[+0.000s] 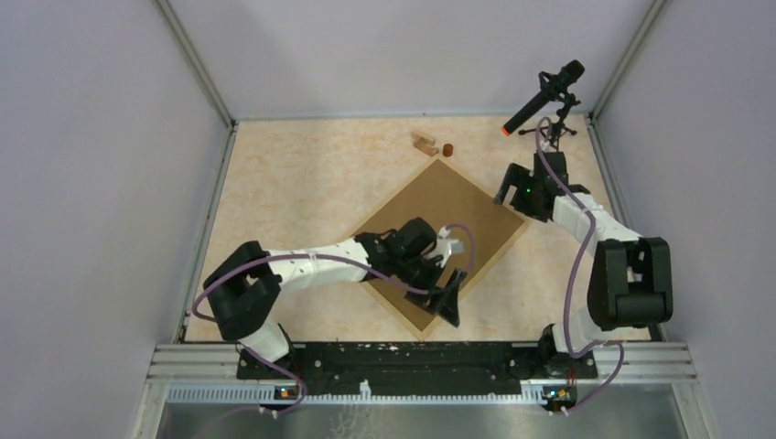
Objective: Put the photo into the frame
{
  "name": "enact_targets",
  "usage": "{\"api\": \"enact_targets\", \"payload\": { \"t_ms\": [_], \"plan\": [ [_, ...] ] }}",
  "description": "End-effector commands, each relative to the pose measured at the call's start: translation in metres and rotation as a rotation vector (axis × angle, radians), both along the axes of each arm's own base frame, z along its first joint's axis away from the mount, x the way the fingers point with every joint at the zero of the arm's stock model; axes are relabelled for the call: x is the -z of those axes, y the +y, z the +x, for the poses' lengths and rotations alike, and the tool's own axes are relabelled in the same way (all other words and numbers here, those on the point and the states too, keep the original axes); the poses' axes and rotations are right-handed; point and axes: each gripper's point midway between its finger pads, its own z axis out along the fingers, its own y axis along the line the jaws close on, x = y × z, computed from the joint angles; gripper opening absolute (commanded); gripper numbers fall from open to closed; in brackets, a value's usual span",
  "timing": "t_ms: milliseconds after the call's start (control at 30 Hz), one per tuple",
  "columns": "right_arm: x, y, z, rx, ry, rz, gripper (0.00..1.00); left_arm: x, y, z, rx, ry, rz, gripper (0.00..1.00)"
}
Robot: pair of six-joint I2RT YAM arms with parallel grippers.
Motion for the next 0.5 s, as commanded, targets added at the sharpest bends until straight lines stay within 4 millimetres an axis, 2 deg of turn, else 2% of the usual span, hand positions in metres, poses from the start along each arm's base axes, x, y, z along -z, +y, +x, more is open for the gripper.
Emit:
{"api": "enact_targets", "payload": {
  "t_ms": [0,67,167,300,400,467],
  "plan": [
    [-0.015,-0.041,-0.038,0.16,0.03,-0.063,0.93,-0.074,0.002,0.07,-0.011,-0.299,-0.184,0.99],
    [-0.017,-0.04,-0.05,0.154,0.011,-0.037,0.94,-0.087,0.018,0.112,-0.119,-0.411,-0.158,0.99],
    [-0.016,-0.03,-0.065,0.127,0.001,0.028,0.94,-0.082,0.066,0.188,-0.414,-0.564,0.018,0.99],
    [0.004,-0.022,-0.082,0.114,0.021,0.085,0.93,-0.078,0.124,0.276,-0.715,-0.677,0.129,0.99],
    [0.018,-0.012,-0.087,0.084,0.041,0.135,0.93,-0.062,0.152,0.325,-0.864,-0.694,0.149,0.99],
    [0.025,-0.007,-0.088,0.066,0.056,0.155,0.93,-0.049,0.157,0.348,-0.894,-0.672,0.111,0.99]
  ]
}}
